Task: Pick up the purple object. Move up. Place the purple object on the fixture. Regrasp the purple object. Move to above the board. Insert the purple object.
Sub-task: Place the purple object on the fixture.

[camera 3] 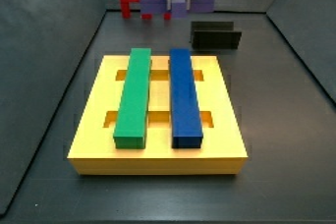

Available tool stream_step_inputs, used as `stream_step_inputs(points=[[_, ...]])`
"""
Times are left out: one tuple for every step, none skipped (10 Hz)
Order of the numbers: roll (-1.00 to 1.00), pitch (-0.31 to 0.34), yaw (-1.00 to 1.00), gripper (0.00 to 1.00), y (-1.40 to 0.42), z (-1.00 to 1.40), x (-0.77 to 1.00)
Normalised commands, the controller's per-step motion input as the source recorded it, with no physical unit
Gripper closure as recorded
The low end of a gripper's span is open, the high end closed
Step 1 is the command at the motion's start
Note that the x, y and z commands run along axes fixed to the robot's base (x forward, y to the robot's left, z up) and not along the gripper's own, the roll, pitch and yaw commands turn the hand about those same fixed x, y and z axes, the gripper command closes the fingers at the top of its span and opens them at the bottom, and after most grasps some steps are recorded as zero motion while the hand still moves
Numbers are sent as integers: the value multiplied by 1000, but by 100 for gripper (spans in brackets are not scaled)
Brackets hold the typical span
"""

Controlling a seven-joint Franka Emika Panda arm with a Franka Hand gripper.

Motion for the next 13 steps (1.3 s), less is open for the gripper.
stream_step_inputs(points=[[-623, 46, 0, 100, 0, 434, 926], [-680, 100, -11, 100, 0, 380, 946], [-694, 154, 0, 100, 0, 251, 934], [-586, 189, 0, 100, 0, 6, 971], [-494, 174, 0, 100, 91, -3, 997], [-446, 169, 0, 100, 223, -143, 977], [-383, 206, 34, 100, 263, -120, 840], [-426, 169, 0, 100, 91, -60, 1000], [-449, 46, 0, 100, 51, -77, 1000], [-451, 0, 0, 100, 171, -186, 1000], [-526, -26, 0, 100, 389, -343, 903], [-654, -11, 0, 100, 566, -426, 823], [-680, 0, 0, 100, 529, -411, 849]])
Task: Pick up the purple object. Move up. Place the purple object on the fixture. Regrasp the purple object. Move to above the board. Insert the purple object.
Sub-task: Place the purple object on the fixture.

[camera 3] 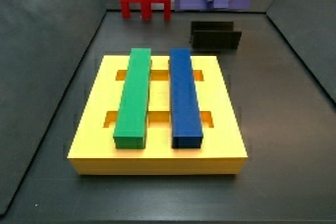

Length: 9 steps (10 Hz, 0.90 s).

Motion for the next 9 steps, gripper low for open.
stream_step_inputs(points=[[-640, 0, -6, 100, 423, -431, 880], [-509, -40, -117, 100, 57, -551, 720], [-397, -40, -143, 100, 57, -480, 646], [-251, 0, -109, 100, 83, -423, 631], [-237, 0, -100, 100, 269, -414, 566], [-480, 11, -149, 100, 437, -54, 297], [-689, 0, -240, 100, 134, -209, 354], [-717, 0, -234, 100, 63, -194, 251], [-634, 0, -200, 100, 154, -194, 97]])
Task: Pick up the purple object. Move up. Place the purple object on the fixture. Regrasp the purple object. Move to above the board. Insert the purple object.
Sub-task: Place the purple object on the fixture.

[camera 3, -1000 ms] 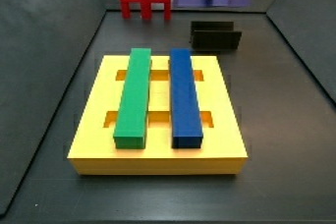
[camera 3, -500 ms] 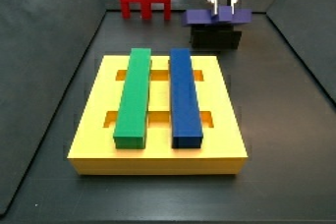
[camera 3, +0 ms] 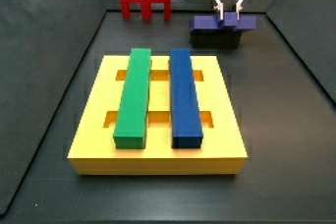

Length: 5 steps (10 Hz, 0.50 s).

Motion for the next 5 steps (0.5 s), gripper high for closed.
stream_step_inputs(points=[[-340, 0, -240, 100, 123, -263, 0], [0, 0, -154, 100, 160, 0, -80], [109, 0, -171, 100, 54, -26, -109], [0, 0, 0, 100, 0, 0, 0], [0, 0, 0, 0, 0, 0, 0]])
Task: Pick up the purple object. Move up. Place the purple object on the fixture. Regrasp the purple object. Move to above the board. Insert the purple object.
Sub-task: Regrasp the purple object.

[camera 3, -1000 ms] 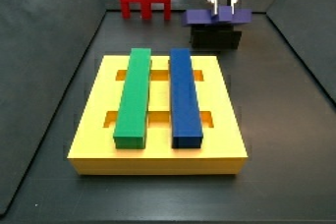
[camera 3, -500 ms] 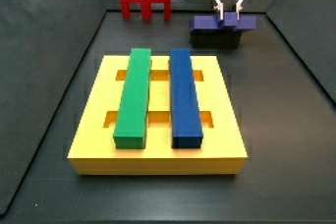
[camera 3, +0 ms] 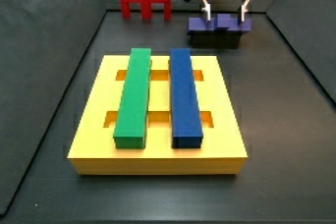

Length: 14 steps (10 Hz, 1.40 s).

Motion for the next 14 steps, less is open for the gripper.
stream_step_inputs(points=[[1000, -120, 0, 0, -300, 360, -26], [1000, -129, 0, 0, -346, 446, -9], [1000, -134, 0, 0, -329, 417, 0], [1000, -131, 0, 0, -317, 366, 0], [1000, -140, 0, 0, -271, 243, 0], [1000, -160, 0, 0, -229, 149, 0], [1000, -177, 0, 0, -180, 54, 0], [1000, -177, 0, 0, -69, 20, -43], [1000, -169, 0, 0, 26, 14, -97], [1000, -89, 0, 0, 266, 37, -100], [1000, -51, 0, 0, 377, 151, -117], [1000, -74, 0, 0, 351, 171, -100], [1000, -146, 0, 0, 0, 91, -123], [1000, -271, -34, 0, -397, 66, -17]])
